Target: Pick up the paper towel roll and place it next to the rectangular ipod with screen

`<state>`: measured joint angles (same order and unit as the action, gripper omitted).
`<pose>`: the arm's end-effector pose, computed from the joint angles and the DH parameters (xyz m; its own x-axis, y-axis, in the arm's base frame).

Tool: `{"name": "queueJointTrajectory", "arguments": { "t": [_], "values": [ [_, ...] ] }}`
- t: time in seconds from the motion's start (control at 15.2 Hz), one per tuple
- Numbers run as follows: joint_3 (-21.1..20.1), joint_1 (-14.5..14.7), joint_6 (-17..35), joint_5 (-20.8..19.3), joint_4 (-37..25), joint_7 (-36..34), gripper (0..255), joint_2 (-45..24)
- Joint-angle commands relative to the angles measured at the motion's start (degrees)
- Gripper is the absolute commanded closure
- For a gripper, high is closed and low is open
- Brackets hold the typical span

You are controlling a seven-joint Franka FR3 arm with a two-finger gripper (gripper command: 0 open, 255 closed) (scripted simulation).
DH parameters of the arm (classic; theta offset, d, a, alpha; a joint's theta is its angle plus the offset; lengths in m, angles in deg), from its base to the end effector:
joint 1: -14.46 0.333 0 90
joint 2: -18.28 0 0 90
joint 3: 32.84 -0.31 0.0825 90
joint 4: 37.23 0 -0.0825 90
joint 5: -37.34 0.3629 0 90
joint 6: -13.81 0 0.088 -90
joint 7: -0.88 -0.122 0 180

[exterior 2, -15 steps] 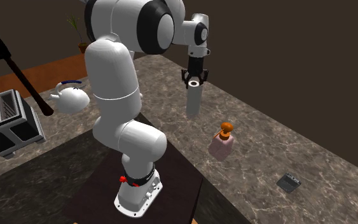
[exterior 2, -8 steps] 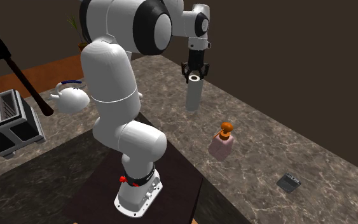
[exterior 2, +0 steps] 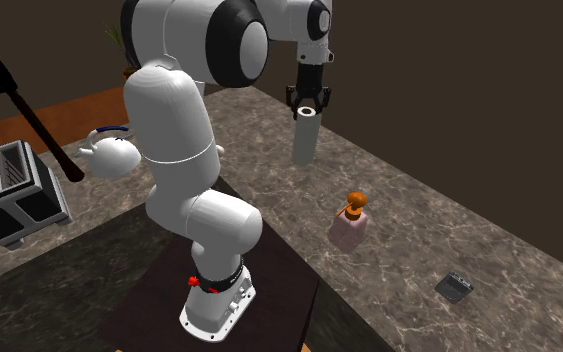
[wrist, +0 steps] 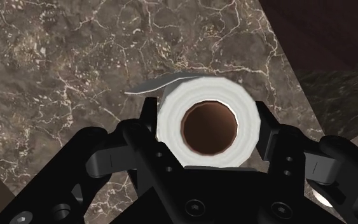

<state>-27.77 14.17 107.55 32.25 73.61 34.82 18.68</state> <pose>0.4954 -0.0569 0.4524 0.8263 0.4860 -0.2847 0.4811 -0.8718 -0.0921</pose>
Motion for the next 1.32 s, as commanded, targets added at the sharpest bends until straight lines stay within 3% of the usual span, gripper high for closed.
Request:
{"name": "queueJointTrajectory", "arguments": {
  "t": [0.0,1.25],
  "values": [
    [0.0,0.0,-1.48,-0.02,-1.07,0.11,255,0.39],
    [-0.11,0.1,-16.12,-0.06,-15.91,1.22,255,0.24]
  ]
}}
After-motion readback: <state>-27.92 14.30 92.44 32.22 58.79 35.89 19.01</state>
